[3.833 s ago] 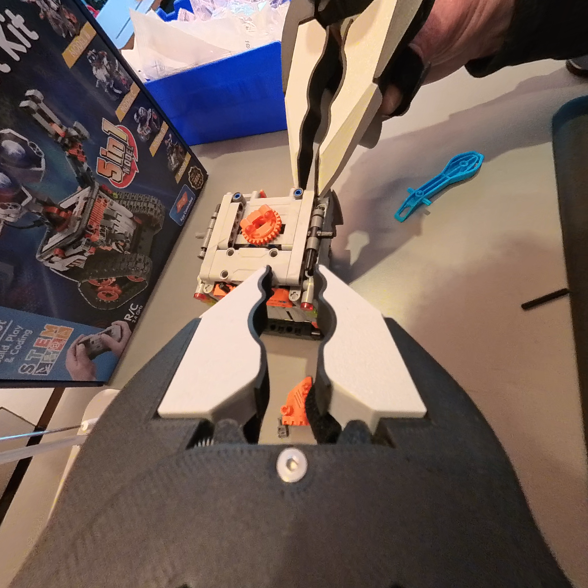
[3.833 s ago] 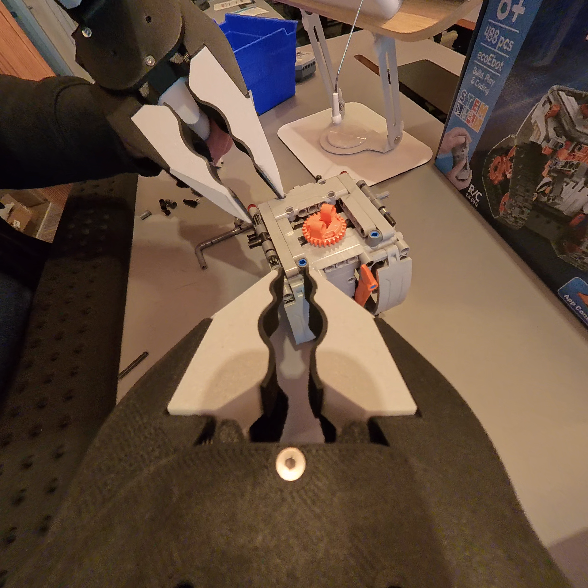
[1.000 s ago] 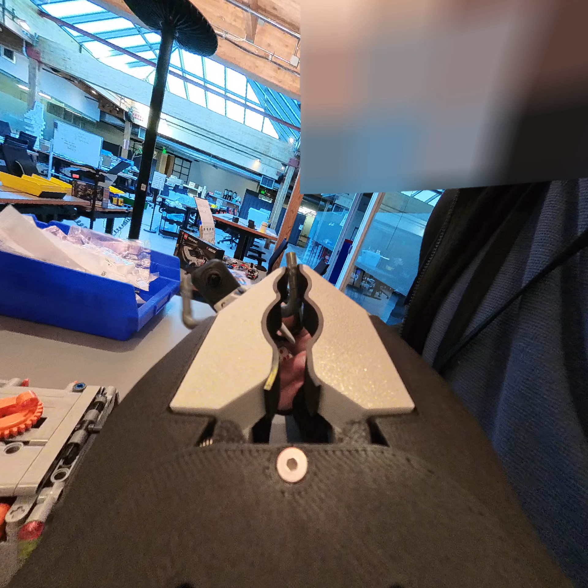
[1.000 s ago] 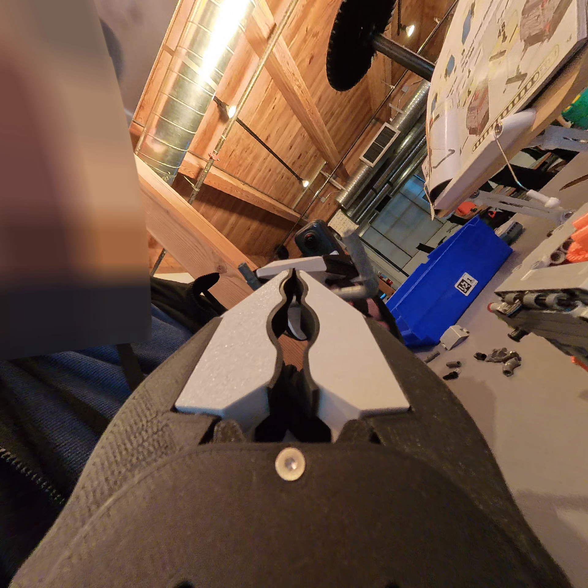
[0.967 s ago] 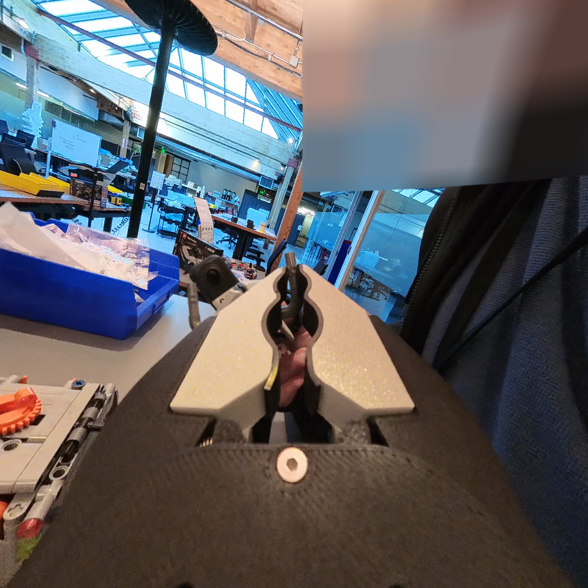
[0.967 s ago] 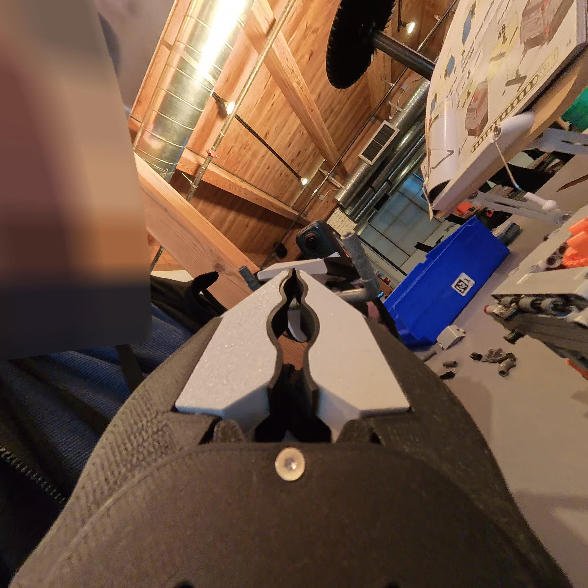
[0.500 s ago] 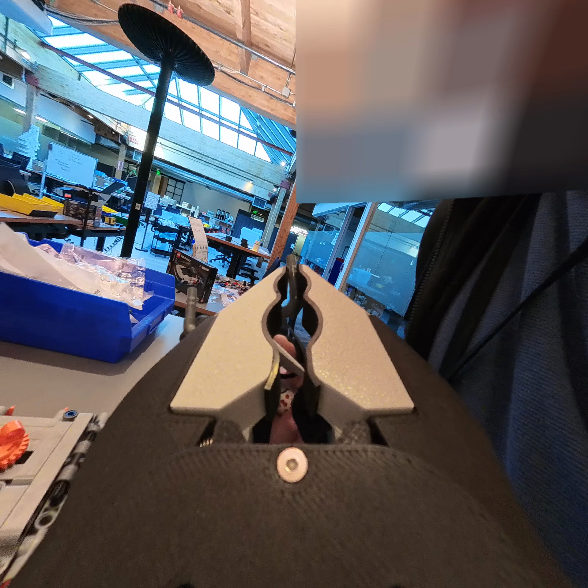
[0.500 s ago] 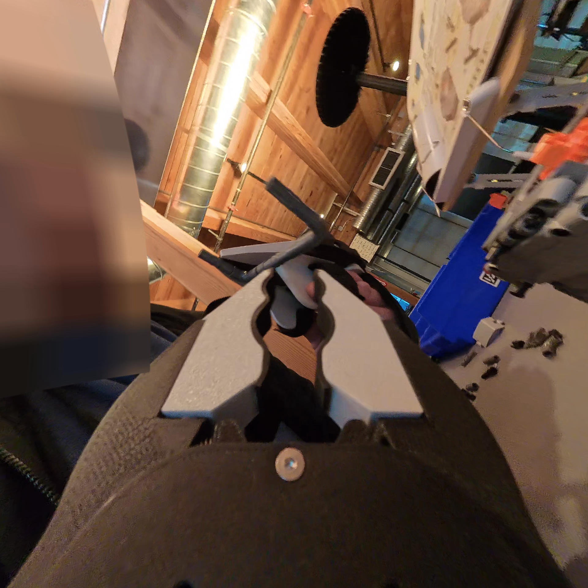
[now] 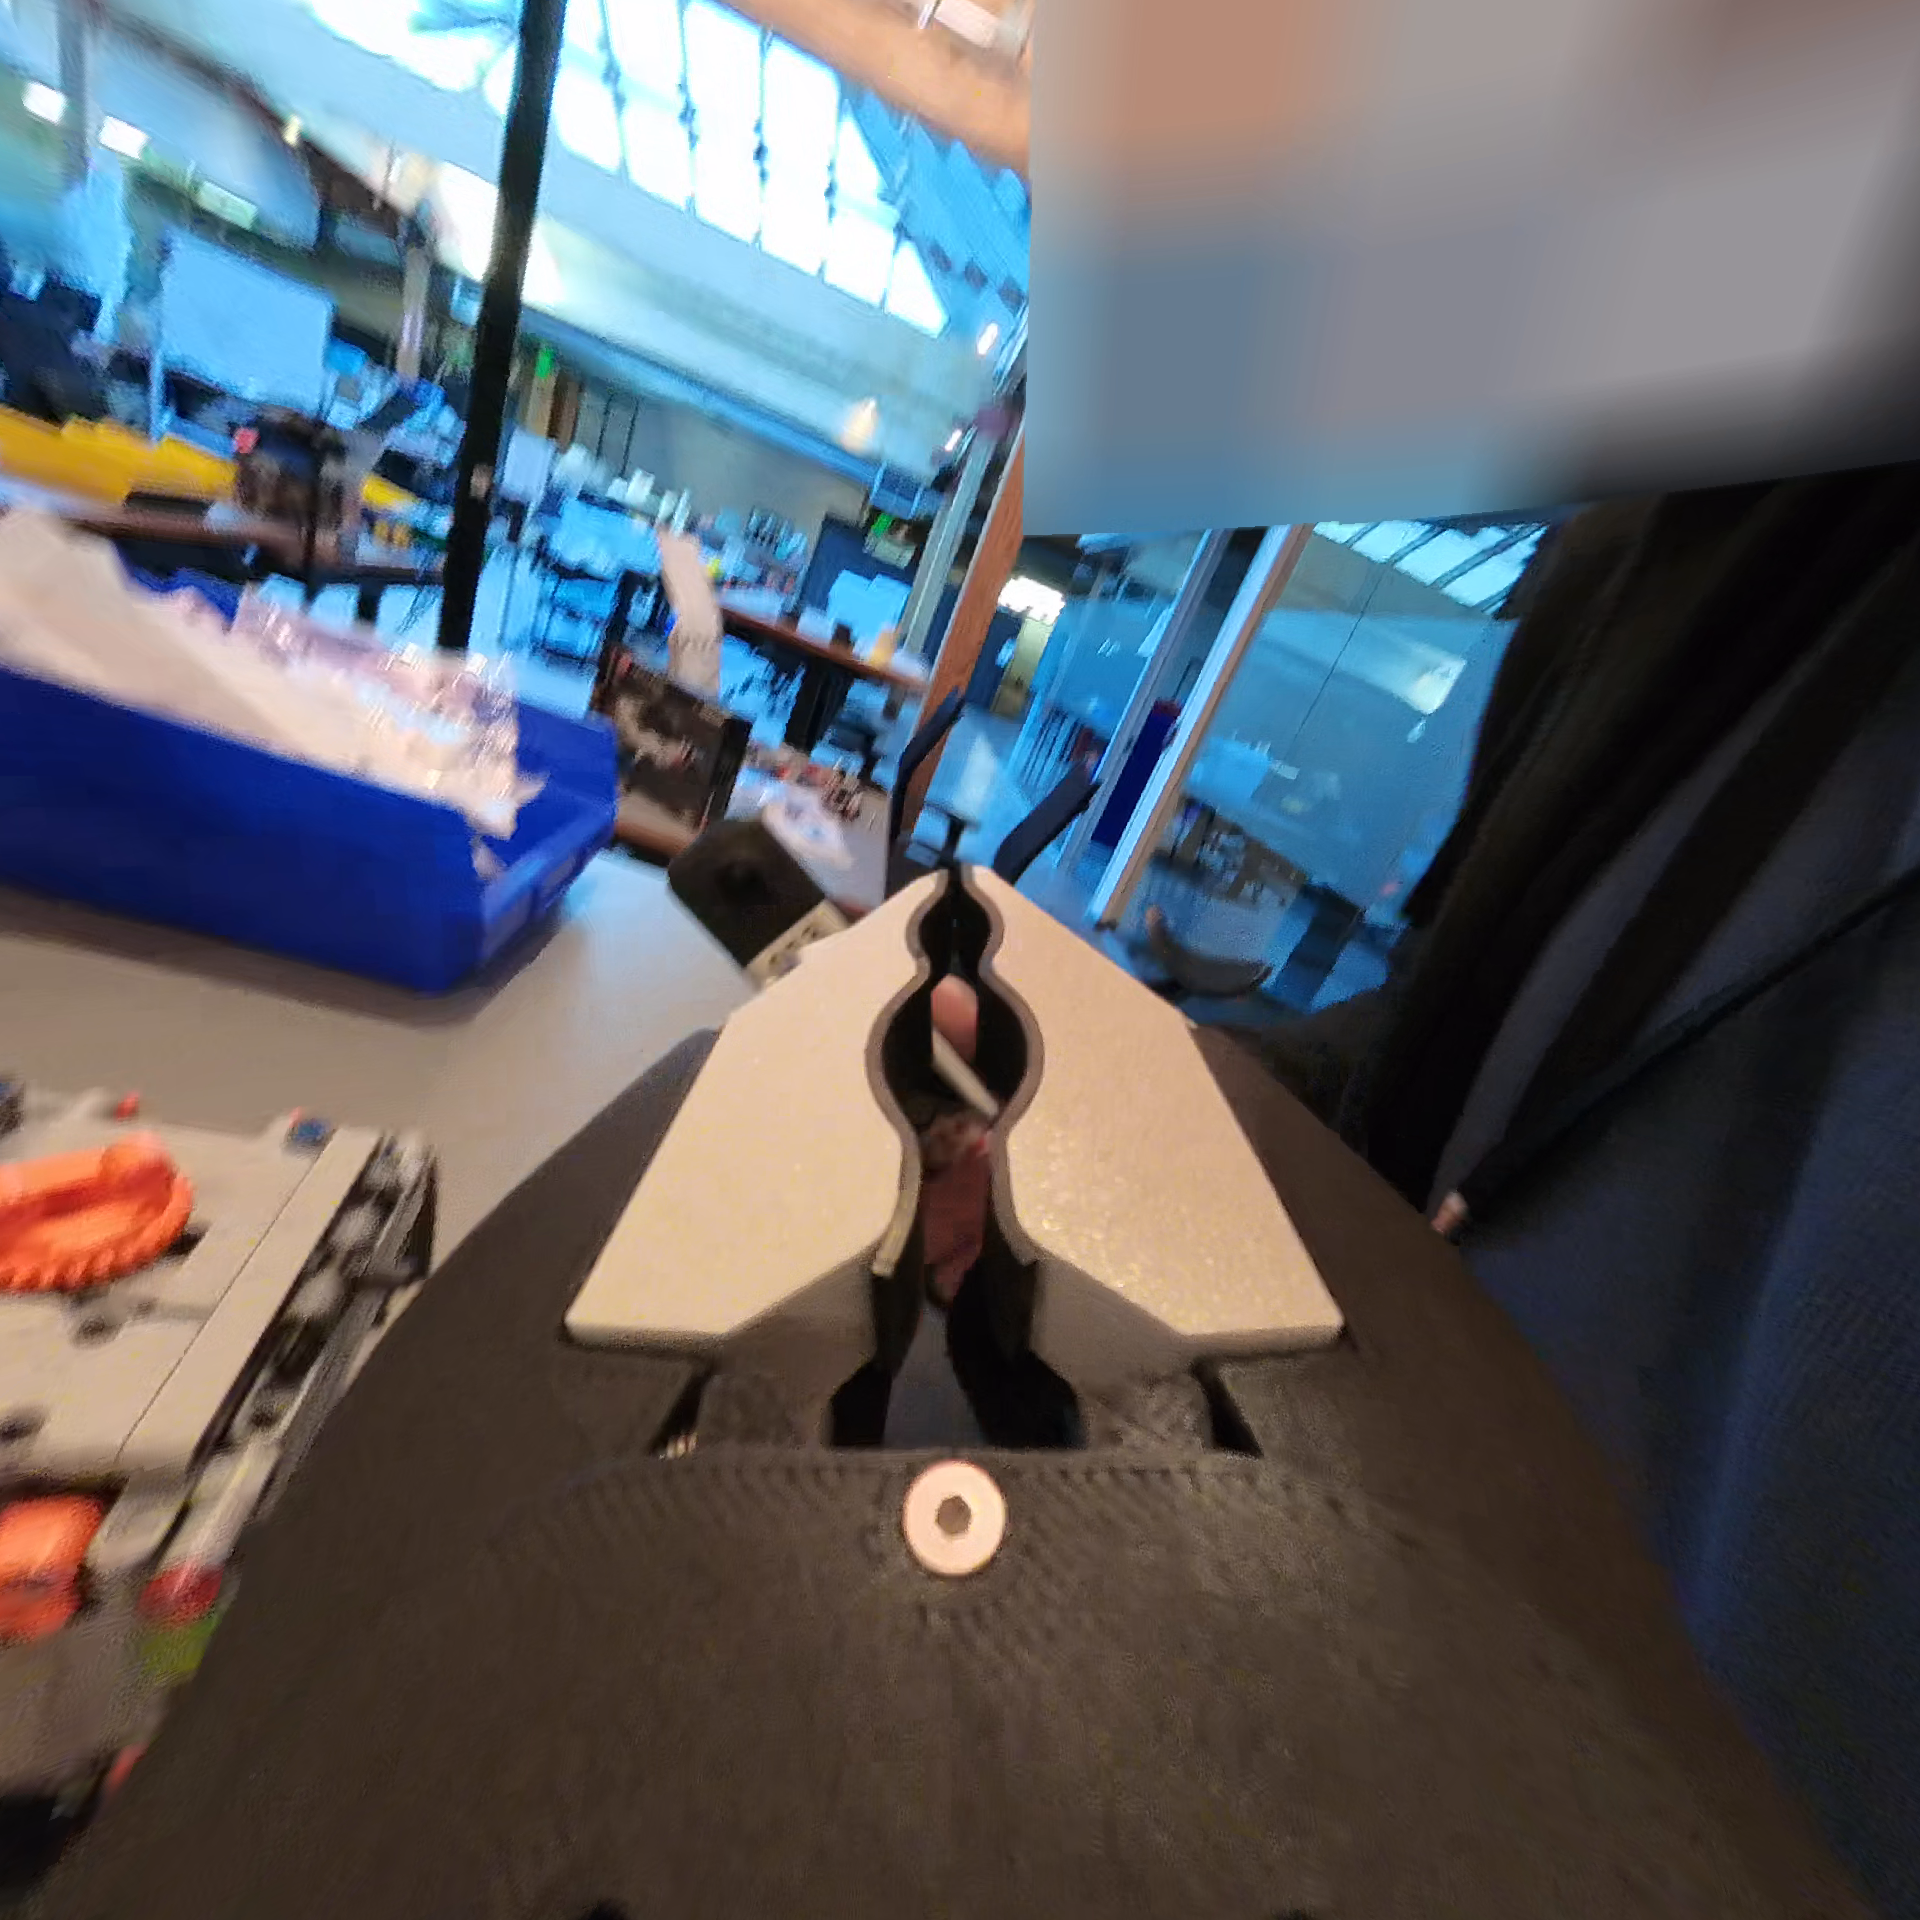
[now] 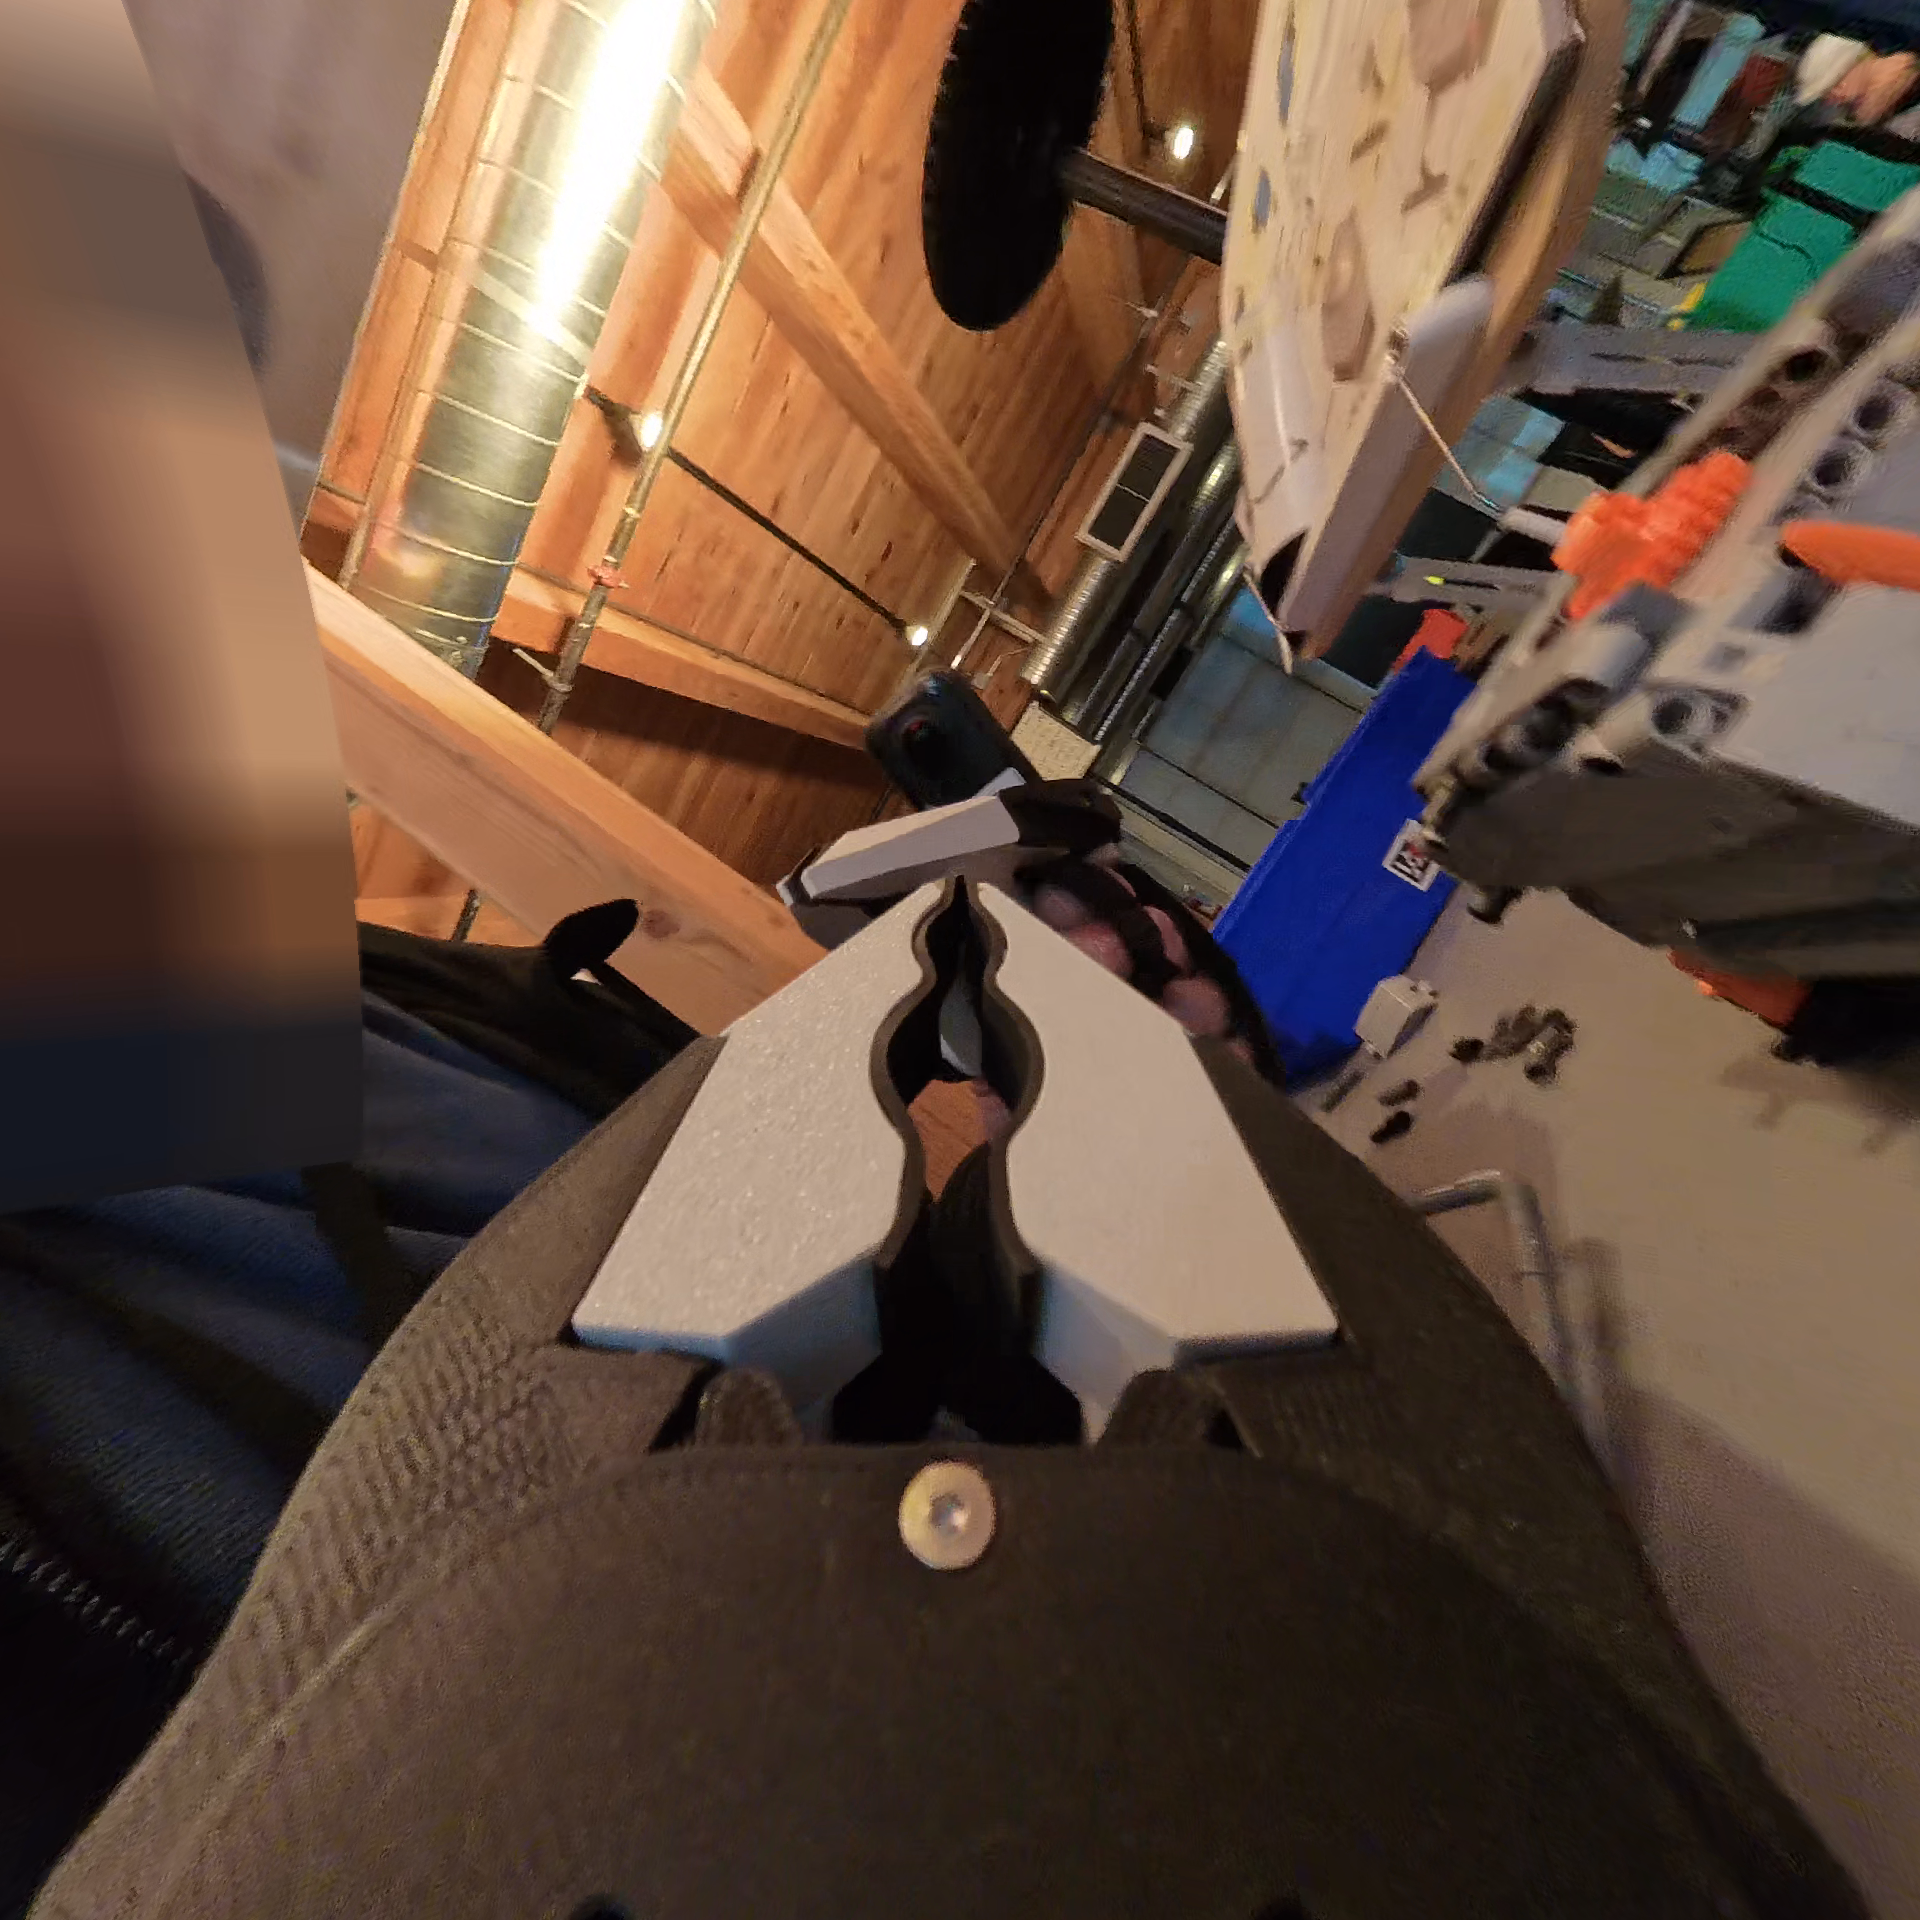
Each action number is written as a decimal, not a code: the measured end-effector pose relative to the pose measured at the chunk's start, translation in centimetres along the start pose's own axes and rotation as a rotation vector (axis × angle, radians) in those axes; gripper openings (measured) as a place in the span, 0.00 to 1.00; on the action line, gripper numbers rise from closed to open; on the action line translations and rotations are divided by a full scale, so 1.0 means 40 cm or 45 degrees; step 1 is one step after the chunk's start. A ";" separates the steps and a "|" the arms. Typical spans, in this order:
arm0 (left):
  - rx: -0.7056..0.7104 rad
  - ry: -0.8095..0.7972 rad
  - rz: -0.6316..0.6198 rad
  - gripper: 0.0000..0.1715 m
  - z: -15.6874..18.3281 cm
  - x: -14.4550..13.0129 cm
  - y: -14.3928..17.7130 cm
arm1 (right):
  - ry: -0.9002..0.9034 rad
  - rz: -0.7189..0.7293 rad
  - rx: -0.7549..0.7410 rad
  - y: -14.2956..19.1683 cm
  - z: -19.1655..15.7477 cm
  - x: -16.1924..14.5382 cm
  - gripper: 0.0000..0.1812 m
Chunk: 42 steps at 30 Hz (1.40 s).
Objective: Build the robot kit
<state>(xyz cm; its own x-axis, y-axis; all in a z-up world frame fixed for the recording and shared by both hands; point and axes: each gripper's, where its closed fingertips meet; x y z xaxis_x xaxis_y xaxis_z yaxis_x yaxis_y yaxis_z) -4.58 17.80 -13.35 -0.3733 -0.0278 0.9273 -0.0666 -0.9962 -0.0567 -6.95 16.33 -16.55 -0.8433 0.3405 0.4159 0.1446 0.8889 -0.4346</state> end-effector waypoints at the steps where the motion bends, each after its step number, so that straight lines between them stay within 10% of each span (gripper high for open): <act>1: 0.027 0.007 -0.049 0.00 -0.008 -0.021 0.003 | -0.011 -0.011 -0.026 0.006 0.008 -0.008 0.00; 6: 0.207 0.004 -0.244 0.00 -0.034 -0.073 0.092 | 0.161 -0.348 -0.510 0.064 0.097 -0.080 0.05; 13: 0.562 -0.033 -1.012 0.15 -0.074 -0.328 0.270 | 0.552 -0.993 -0.931 0.066 0.204 -0.211 0.08; 20: 0.747 -0.042 -1.356 0.07 -0.081 -0.496 0.245 | 0.552 -0.998 -0.953 0.044 0.218 -0.232 0.06; 25: 0.789 0.032 -1.231 0.03 -0.079 -0.492 0.246 | 0.518 -0.909 -0.969 0.045 0.199 -0.226 0.10; 34: 0.898 -0.166 -0.810 0.03 -0.058 -0.276 0.210 | 0.213 -0.414 -0.699 -0.050 0.152 -0.164 0.18; 42: 0.985 -0.366 -0.830 0.03 -0.059 -0.232 0.200 | 0.207 -0.338 -0.585 -0.137 0.140 -0.143 0.00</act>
<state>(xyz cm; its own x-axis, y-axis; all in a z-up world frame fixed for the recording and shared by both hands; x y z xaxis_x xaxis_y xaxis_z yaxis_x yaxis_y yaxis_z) -3.85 10.29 -23.28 -0.2374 0.6150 0.7520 0.4714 -0.6039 0.6427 -5.81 7.80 -21.03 -0.7962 0.0969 0.5973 0.1795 0.9805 0.0803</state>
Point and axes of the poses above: each gripper's, where its closed fingertips meet, y back along the fingers, x out of its top, z = x × y across the jaws, and after that the axes turned 7 degrees about -z, right-handed
